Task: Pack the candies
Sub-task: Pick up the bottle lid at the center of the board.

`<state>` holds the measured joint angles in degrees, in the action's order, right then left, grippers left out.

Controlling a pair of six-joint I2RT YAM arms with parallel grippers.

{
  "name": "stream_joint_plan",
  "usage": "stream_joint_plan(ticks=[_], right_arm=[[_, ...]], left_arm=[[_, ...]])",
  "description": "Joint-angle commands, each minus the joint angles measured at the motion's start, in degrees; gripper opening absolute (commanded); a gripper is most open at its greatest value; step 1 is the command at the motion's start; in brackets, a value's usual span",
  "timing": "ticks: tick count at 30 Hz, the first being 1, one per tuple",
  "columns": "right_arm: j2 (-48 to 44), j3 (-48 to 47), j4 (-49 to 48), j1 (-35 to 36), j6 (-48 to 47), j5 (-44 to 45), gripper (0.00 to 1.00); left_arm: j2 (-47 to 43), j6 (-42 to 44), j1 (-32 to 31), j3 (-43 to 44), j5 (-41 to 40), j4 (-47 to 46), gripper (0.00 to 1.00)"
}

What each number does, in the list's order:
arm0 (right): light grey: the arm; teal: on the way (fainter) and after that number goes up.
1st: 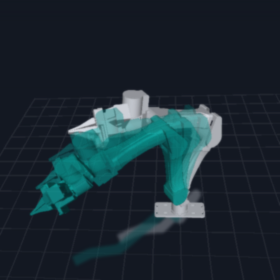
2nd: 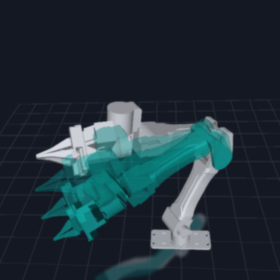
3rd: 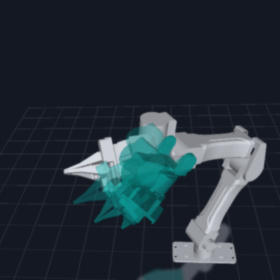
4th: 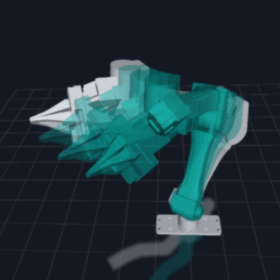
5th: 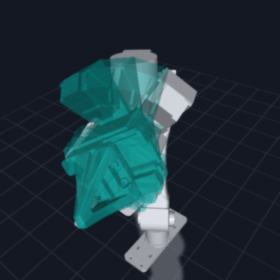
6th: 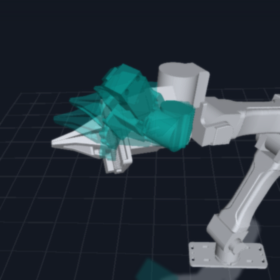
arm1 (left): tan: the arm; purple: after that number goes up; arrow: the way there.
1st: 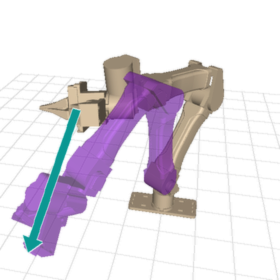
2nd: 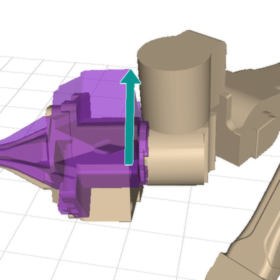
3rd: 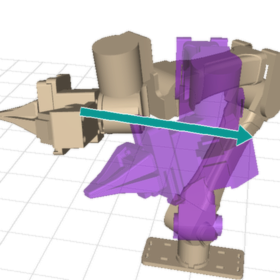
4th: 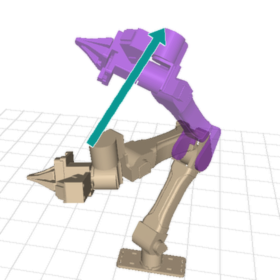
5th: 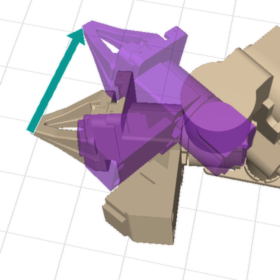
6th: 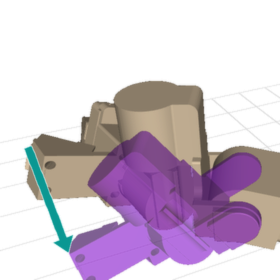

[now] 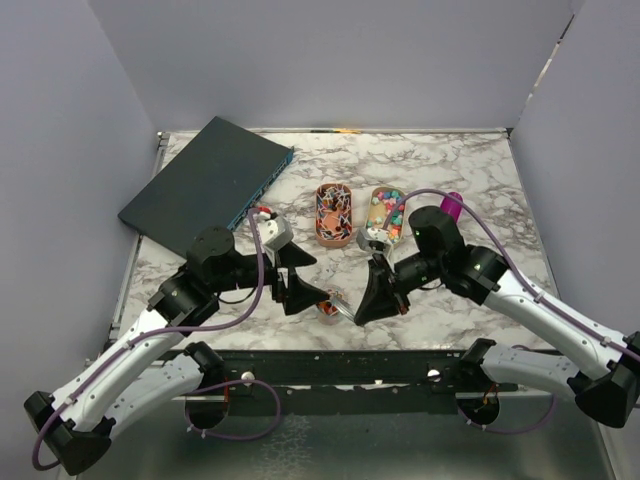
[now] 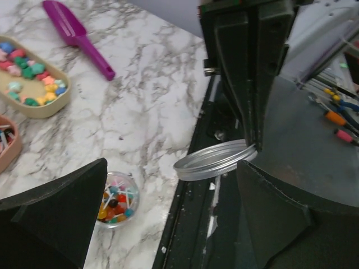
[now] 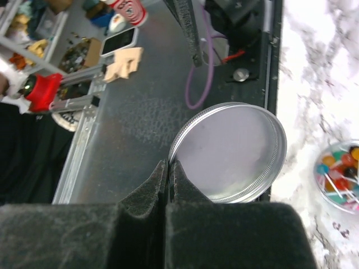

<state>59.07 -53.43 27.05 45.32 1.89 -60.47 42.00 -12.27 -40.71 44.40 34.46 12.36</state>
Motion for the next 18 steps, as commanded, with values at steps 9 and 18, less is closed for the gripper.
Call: stream_joint_plan(ticks=[9,18], right_arm=[[2.6,-2.9,-22.6,0.3,13.7,-20.0,0.01],[2.0,-1.4,-42.7,0.2,30.2,-19.0,0.01]], left_arm=[[-0.5,-4.7,0.1,3.8,24.1,-9.1,0.82],[-0.3,-6.3,-0.1,3.4,25.9,-13.5,0.52]])
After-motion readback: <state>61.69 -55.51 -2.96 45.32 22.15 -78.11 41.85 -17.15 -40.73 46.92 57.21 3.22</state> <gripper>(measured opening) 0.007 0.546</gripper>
